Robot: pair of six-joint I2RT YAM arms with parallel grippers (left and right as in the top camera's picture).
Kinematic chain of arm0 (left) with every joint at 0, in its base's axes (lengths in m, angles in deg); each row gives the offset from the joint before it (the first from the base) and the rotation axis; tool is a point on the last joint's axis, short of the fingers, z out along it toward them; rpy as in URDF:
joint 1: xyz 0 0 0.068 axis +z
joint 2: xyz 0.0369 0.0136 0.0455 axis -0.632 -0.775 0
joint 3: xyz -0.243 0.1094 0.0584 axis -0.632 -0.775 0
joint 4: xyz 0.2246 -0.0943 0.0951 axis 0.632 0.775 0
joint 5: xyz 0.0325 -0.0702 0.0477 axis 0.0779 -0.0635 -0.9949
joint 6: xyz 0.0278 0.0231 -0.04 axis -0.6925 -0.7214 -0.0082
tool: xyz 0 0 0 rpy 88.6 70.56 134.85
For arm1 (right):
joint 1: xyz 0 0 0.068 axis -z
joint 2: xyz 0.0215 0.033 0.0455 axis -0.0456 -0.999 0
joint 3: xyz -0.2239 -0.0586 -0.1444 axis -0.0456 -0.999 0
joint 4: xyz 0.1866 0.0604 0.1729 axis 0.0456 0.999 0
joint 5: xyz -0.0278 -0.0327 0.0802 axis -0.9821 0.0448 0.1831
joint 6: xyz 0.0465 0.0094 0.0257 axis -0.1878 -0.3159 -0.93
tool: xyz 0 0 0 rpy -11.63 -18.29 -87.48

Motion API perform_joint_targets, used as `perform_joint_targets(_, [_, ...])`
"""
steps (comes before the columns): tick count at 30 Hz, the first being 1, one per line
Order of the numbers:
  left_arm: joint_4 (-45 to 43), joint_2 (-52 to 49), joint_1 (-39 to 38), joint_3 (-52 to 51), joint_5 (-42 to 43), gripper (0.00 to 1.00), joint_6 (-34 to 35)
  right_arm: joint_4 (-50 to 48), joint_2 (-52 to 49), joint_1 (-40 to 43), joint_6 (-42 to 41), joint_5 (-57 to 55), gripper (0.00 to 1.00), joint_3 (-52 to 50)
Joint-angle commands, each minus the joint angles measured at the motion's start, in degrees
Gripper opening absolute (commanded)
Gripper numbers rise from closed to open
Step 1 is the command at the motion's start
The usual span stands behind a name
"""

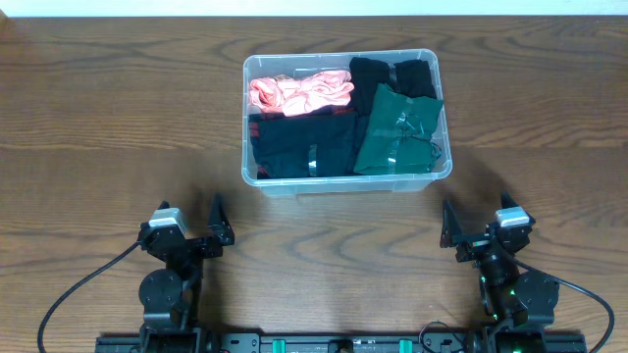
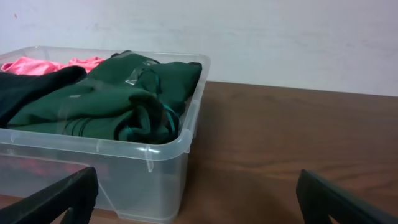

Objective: Pack container

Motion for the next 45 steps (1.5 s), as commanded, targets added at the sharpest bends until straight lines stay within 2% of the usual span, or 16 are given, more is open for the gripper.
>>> perform_joint_targets(1, [2.12,0.04,-0.13,-1.09,-0.9,0.98,-0.5,0.26,0.48,0.26,-0.79,0.22,0.99,-0.13])
perform_joint_targets(45, [2.12,0.04,-0.13,-1.09,-0.9,0.98,-0.5,0.09,1.9,0.26,-0.79,0.39,0.99,-0.13])
